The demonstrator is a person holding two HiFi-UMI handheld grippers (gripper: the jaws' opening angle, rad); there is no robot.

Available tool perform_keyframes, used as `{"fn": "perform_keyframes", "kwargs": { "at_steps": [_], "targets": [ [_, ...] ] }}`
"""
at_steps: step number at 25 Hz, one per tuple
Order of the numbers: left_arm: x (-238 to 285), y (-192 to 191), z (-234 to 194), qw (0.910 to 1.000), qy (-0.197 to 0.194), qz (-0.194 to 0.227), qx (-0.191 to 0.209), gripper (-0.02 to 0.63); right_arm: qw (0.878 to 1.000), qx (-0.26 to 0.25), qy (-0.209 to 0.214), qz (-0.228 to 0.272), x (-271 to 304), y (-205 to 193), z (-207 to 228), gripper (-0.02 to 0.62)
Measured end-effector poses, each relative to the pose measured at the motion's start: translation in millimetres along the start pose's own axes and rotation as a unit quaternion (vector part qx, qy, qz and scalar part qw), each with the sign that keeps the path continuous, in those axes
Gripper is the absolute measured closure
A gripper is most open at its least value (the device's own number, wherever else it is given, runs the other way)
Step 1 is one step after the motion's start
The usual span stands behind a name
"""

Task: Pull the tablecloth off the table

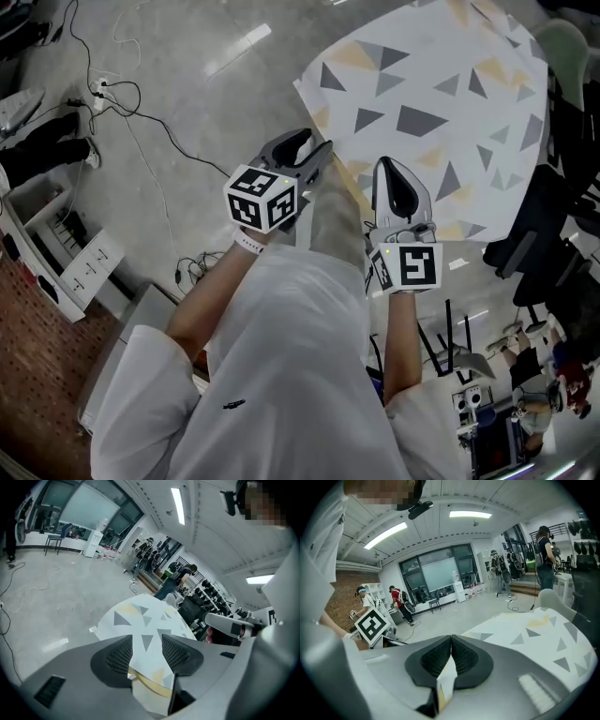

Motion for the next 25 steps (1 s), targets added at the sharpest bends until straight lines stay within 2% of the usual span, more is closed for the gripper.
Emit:
{"fn": "perform_keyframes", "kwargs": {
  "at_steps": [7,11,13,16,23,24,25],
  "targets": [
    [34.4,-31.9,-28.3,0.9982,0.004,-0.022,-0.055,0.368,1.0,0.013,-0.003,-0.019,6.6,-27.3,7.2,0.598],
    [54.4,-56.8,-47.3,0.9883,-0.01,-0.035,-0.148,0.335,0.999,0.013,-0.01,-0.029,3.8,-43.3,9.1,0.598],
    [62.2,-64.8,-54.0,0.9838,-0.013,-0.038,-0.175,0.328,0.999,0.015,-0.012,-0.033,2.4,-50.1,9.1,0.598],
    [69.0,-67.8,-58.9,0.9807,-0.02,-0.034,-0.191,0.328,0.999,0.022,-0.016,-0.036,0.7,-57.6,7.1,0.598],
    [85.2,-65.4,-57.8,0.9787,-0.046,-0.032,-0.197,0.33,0.998,0.035,-0.029,-0.041,-5.6,-69.7,5.4,0.597],
    [85.3,-63.3,-56.8,0.9803,-0.041,-0.031,-0.191,0.344,0.998,0.036,-0.031,-0.04,-6.5,-69.9,5.4,0.598],
    [84.0,-60.8,-56.1,0.9831,-0.03,-0.03,-0.178,0.391,0.998,0.036,-0.033,-0.04,-7.4,-69.8,5.3,0.598]
  ]
}}
Point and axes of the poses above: the fingertips, and each gripper's own axes: x forward along the fingers, z to its right, y out of its top, the point moved 6 cm from there along -x, backward along the fingers, and after that the axes turned 1 degree about -z, right-handed, at the moved point
